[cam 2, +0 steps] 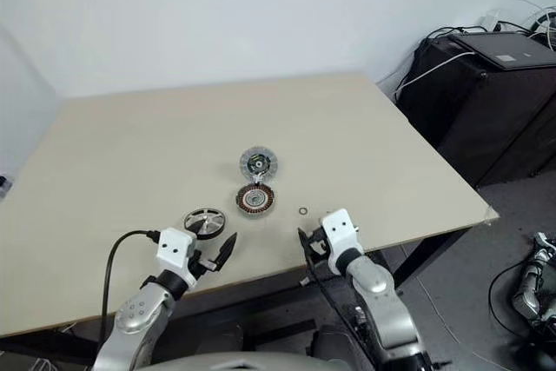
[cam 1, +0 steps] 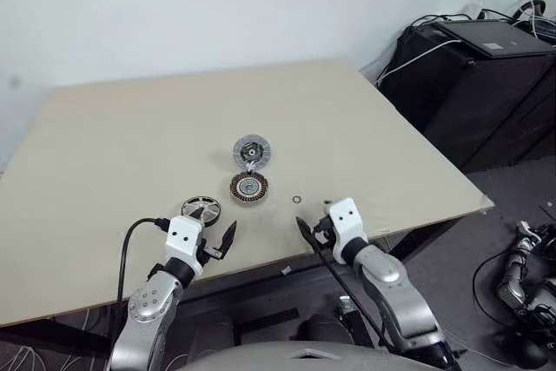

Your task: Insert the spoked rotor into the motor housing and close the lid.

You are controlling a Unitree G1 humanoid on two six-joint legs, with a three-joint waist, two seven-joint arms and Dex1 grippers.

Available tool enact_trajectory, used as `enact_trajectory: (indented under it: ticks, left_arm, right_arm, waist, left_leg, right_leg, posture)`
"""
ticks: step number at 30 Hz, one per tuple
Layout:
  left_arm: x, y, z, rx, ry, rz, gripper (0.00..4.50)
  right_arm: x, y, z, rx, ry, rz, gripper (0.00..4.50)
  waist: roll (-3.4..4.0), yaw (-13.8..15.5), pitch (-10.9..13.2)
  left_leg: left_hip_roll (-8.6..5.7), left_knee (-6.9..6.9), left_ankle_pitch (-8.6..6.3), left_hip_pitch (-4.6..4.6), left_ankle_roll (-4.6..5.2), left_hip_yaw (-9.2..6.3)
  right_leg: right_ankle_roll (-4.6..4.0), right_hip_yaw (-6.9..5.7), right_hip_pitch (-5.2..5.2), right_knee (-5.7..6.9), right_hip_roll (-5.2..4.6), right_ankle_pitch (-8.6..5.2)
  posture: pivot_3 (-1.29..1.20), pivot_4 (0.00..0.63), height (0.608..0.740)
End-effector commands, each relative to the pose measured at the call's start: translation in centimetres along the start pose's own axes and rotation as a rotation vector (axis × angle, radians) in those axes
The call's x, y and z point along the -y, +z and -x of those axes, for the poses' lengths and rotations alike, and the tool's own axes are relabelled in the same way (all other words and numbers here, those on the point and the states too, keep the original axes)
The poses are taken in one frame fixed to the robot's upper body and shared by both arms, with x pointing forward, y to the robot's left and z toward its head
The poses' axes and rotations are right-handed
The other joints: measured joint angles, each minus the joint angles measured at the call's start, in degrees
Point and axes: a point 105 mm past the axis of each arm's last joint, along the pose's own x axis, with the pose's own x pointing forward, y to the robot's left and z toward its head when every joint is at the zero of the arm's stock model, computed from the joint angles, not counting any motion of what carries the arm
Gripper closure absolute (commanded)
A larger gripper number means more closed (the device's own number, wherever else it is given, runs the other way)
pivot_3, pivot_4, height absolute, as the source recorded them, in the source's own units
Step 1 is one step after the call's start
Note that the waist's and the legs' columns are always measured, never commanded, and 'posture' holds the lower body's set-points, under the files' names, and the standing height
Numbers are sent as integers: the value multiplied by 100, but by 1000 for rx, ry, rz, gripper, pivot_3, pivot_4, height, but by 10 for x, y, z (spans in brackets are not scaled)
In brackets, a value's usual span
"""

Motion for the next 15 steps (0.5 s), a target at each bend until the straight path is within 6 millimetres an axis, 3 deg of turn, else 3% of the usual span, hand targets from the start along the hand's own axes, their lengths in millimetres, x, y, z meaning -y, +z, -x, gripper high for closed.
enact_trajectory:
  ticks: [1, 15]
  left_arm:
    - [2, 11, -4, 45, -13, -13, 42]
    - [3, 10, -4, 48, -4, -10, 42]
  right_arm:
    - [10, 12, -13, 26, -29, 10, 41]
    - [1, 12, -62, -23, 22, -54, 41]
  waist:
    - [1, 3, 0]
    - [8, -33, 0]
  left_leg:
    - [-1, -1, 0, -1, 0, 3]
    - [4, -2, 15, 0, 25, 9]
  right_leg:
    - [0, -1, 0, 0, 1, 0]
    - [-5, 5, 0, 2, 16, 0]
  posture:
    - [0, 0, 740]
    - [0, 0, 740]
